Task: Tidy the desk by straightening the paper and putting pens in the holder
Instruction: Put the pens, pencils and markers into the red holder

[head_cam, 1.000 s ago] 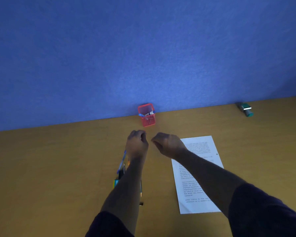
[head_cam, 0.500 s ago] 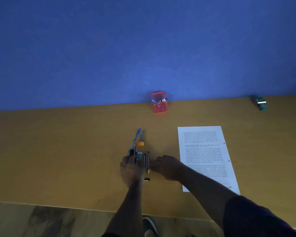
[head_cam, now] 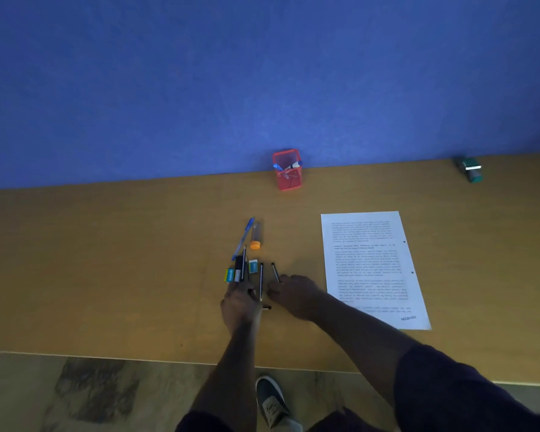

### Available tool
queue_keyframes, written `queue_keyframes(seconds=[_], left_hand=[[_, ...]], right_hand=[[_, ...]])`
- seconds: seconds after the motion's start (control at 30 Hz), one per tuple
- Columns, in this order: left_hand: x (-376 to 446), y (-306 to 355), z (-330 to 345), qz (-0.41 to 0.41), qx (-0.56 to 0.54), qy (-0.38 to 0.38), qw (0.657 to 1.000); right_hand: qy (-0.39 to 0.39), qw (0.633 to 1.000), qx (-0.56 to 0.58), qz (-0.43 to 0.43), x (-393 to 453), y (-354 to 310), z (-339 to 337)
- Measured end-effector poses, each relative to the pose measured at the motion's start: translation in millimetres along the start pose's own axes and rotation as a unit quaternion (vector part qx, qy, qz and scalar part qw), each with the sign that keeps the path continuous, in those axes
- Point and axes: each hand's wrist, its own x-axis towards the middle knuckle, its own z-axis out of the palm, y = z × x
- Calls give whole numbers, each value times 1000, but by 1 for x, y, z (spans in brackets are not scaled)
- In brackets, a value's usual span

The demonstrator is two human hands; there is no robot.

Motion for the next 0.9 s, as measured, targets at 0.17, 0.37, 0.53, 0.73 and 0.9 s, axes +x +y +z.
queue_keyframes(seconds=[0.17,0.37,0.53,0.73,0.9], left_hand=[[0,5,3,-9,16,-21,1000],[3,7,4,-43,3,-25,999],[8,6,5,-57,9,-22,998],[11,6,4,-81,43,-74,993],[16,12,4,-86,85,-112,986]], right_hand=[[-31,999,-22,-17,-4,-6,-3],[-27,996,-60,-61,-7,-4,-9],[-1,993,-86,-75,-8,1,-6],[12,996,-47,-74,-2,6,-12],[-6,997,-48,-55,-1,11,-15]])
